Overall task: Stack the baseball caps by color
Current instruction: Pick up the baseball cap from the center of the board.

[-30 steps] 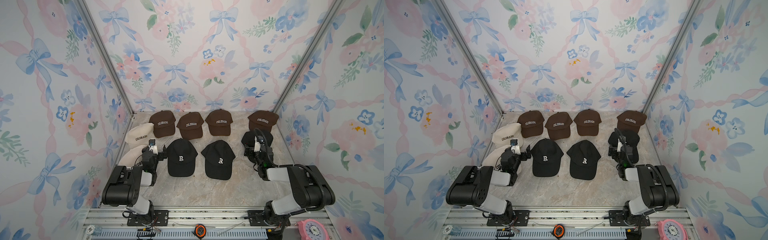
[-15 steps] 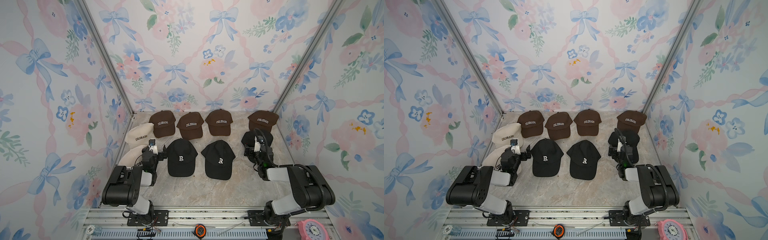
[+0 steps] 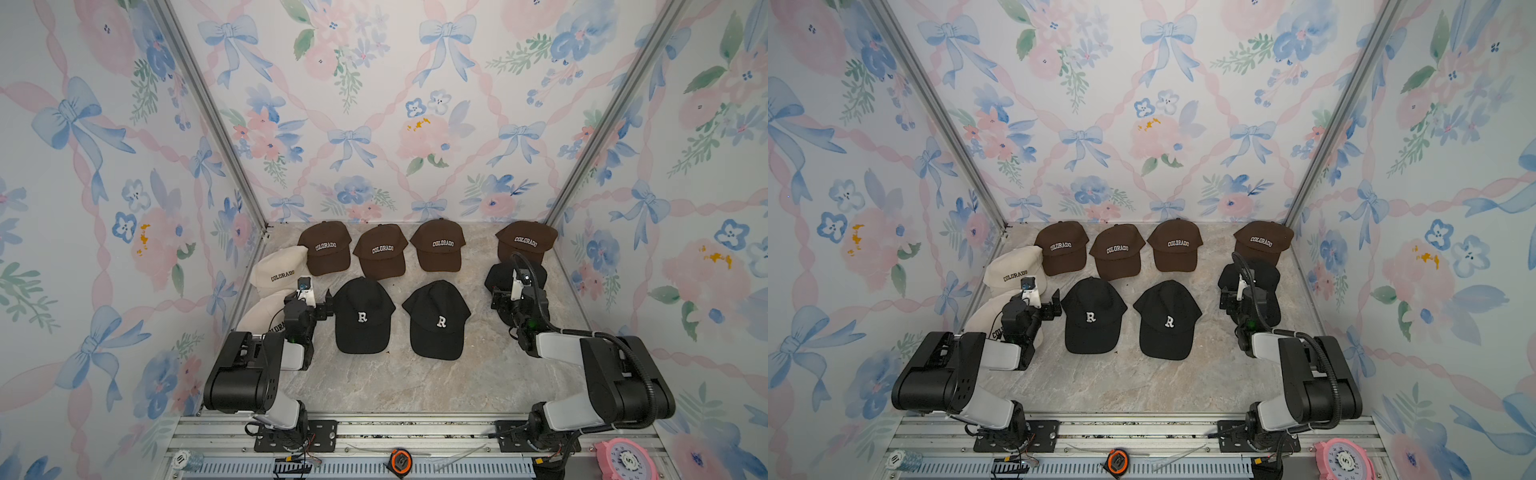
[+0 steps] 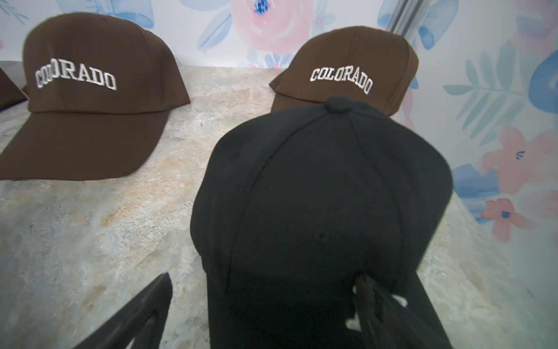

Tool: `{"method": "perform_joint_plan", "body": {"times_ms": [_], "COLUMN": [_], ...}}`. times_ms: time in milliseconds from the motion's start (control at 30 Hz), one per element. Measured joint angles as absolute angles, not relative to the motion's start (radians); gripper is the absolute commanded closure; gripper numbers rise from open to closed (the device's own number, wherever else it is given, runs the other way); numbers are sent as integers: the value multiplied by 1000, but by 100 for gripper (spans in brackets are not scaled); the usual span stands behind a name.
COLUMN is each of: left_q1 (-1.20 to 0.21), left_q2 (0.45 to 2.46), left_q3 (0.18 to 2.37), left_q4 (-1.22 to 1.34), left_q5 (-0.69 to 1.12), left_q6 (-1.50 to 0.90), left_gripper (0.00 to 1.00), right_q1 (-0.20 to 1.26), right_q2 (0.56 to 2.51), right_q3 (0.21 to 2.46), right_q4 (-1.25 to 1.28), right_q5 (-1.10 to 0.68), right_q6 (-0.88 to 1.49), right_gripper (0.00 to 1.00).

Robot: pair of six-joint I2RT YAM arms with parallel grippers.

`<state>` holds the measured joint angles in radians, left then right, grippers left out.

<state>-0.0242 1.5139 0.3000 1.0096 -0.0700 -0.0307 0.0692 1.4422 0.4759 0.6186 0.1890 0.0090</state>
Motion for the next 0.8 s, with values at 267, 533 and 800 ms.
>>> {"method": "perform_joint_plan", "body": {"times_ms": [267,533,800], "left_q1": [-81,-268,-388], "left_q2": [1383,1260,1116], "left_q3": [477,497,521], "left_q4": [731,505,300], "left_q5": [-155,-259,-265], "left_q6": [-54,-111,-281], "left_gripper": [7,8,9], "right_q1": [130,161,253], "right_q2": [1265,1261,1237], "right_q3": [746,934,955], "right_q4": [248,-160,-395], "right_q5": [289,307,281], "right_q6": [138,233,263], "right_gripper": [4,4,2]}}
